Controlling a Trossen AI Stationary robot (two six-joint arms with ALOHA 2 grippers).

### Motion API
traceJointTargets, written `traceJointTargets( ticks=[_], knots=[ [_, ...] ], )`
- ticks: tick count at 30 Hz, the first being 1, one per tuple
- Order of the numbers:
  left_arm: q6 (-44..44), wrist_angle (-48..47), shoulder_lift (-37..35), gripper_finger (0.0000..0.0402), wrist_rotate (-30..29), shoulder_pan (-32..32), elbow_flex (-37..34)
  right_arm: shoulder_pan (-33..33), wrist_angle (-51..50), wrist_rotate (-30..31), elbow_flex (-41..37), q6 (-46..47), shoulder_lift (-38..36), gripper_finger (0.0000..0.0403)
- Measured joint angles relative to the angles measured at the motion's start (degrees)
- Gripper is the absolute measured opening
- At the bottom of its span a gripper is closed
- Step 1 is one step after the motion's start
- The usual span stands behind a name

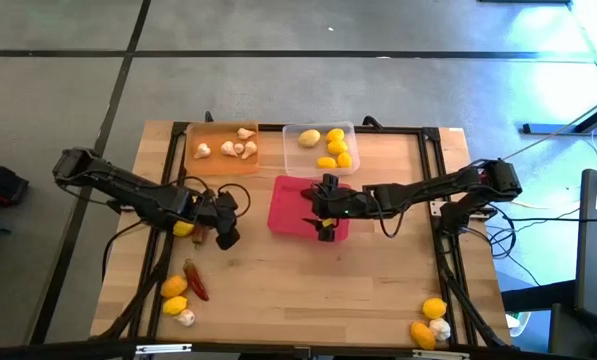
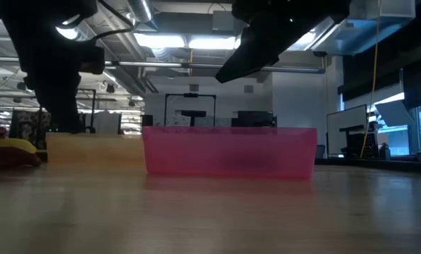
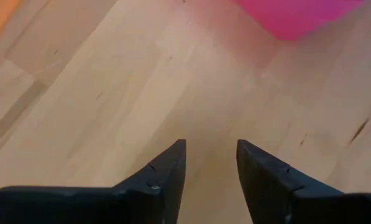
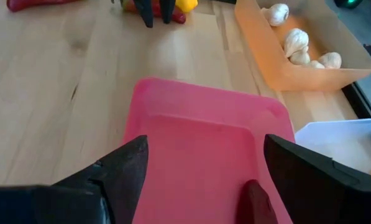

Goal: Sort produce into baskets
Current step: Put the red chili pepper in the red bin

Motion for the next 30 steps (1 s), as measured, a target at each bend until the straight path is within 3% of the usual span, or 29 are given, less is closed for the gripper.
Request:
traceJointTargets(
  ticks=[4, 11, 18, 30],
  knots=[
    [1.7, 0.0, 0.0, 0.0175, 1.6, 1.4, 0.0, 0.0, 0.0, 0.0, 0.0, 0.0, 0.1, 0.0310],
    [-0.2, -5.6, -0.1, 0.0220, 12.0, 4.2, 1.8, 0.0, 0.2, 0.0, 0.0, 0.8, 0.1, 0.0310],
    [-10.6, -18.6, -0.1, 0.0221, 12.2, 3.0, 4.5, 0.0, 0.6, 0.1, 0.0, 1.0, 0.1, 0.0310],
    [-15.8, -22.2, 3.9, 0.0221, 10.0, 1.6, 0.2, 0.0, 0.5, 0.1, 0.0, 1.3, 0.1, 0.0310]
  ],
)
